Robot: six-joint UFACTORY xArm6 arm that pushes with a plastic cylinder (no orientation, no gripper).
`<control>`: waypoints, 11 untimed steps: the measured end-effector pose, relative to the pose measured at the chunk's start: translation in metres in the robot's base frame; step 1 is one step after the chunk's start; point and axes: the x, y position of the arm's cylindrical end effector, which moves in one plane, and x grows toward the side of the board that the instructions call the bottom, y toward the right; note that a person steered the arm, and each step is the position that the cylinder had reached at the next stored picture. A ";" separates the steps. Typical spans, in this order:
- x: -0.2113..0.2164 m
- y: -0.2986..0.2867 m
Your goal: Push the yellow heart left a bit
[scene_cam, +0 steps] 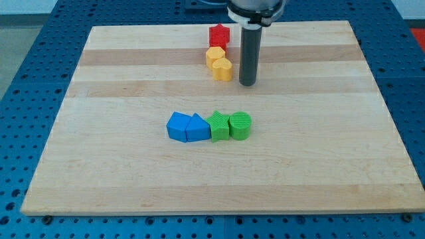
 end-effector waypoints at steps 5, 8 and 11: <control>-0.010 -0.014; -0.010 -0.026; -0.010 -0.030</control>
